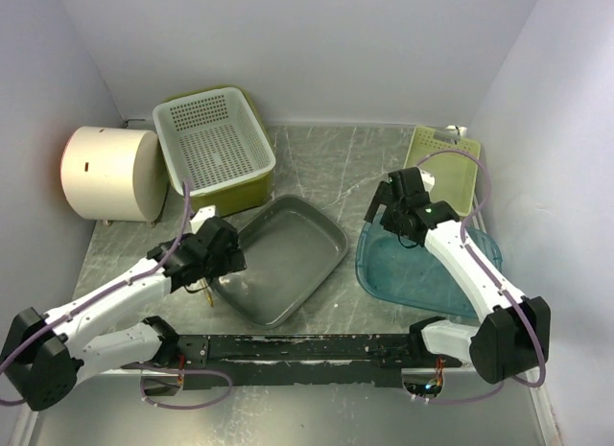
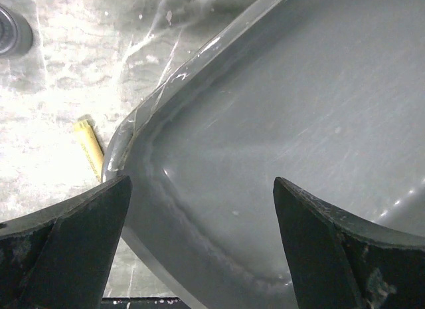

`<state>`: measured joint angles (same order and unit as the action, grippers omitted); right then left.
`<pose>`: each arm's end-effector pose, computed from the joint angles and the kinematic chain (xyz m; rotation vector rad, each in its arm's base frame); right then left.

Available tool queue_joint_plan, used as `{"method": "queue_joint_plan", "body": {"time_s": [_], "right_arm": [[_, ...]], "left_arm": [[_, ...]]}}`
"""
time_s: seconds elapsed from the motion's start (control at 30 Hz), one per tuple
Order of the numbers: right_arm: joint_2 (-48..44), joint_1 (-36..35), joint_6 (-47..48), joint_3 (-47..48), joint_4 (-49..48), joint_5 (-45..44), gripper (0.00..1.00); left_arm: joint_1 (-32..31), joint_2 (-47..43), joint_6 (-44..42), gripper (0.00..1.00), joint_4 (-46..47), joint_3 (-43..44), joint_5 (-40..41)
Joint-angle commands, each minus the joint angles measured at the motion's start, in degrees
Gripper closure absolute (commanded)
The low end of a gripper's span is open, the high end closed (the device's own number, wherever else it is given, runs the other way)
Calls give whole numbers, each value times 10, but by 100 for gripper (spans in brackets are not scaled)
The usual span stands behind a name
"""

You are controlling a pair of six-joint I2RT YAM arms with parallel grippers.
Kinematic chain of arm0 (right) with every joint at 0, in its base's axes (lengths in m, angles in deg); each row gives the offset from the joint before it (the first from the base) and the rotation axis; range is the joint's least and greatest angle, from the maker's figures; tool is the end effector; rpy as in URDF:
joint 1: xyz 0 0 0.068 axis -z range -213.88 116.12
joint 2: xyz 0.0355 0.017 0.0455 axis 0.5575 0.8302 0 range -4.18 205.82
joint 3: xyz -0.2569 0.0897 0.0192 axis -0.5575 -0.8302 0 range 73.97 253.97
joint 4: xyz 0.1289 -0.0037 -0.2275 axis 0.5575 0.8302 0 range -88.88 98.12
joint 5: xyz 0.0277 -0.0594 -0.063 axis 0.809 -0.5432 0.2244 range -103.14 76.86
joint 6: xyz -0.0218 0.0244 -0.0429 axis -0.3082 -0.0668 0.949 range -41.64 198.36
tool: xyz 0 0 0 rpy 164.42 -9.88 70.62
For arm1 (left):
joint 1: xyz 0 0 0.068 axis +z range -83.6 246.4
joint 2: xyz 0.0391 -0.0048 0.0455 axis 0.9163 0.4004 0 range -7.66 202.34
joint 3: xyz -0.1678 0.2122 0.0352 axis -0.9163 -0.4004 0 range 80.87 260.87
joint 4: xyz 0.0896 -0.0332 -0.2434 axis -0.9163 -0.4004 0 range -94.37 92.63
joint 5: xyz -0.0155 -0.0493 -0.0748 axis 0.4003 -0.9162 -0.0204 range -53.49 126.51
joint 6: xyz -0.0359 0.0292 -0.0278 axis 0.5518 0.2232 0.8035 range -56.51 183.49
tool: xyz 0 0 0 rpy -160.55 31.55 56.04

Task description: Turn the large container upside down

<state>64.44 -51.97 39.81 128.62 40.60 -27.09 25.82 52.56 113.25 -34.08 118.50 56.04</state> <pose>0.2314 0.0666 0.2712 0.5360 2.4098 0.1207 0.1544 -0.1166 0.2114 -0.3207 2.5053 -0.1849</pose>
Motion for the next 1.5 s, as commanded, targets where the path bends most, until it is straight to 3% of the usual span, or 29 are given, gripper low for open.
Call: {"method": "queue_joint_plan", "body": {"time_s": [0.0, 0.23, 0.33, 0.47, 0.67, 0.83, 0.93, 1.2, 1.47], "right_arm": [[26, -3, 4, 23, -21, -14, 5], [123, -2, 20, 128, 8, -114, 7], [167, 30, 55, 174, 1, -148, 5], [227, 127, 92, 210, -61, -19, 9], [362, 155, 140, 332, -69, -31, 22], [492, 175, 168, 470, -14, 25, 24], [548, 175, 171, 530, 29, 4, 38], [517, 169, 166, 496, 14, 19, 97], [391, 143, 128, 459, -48, 228, 100]], "left_arm": [[3, -22, -26, 0, -16, 19, 19], [-8, 20, -150, 1, 54, 115, -86], [-35, 44, -166, 0, 52, 157, -92], [-88, 54, -189, 0, 94, 165, -51], [-99, 77, -185, 0, 90, 189, -57], [-100, 76, -170, 0, 114, 162, -87], [-100, 87, -169, 1, 93, 165, -93], [-101, 62, -142, 0, 105, 123, -87], [-101, 97, -150, 1, 77, 158, -90]]}}
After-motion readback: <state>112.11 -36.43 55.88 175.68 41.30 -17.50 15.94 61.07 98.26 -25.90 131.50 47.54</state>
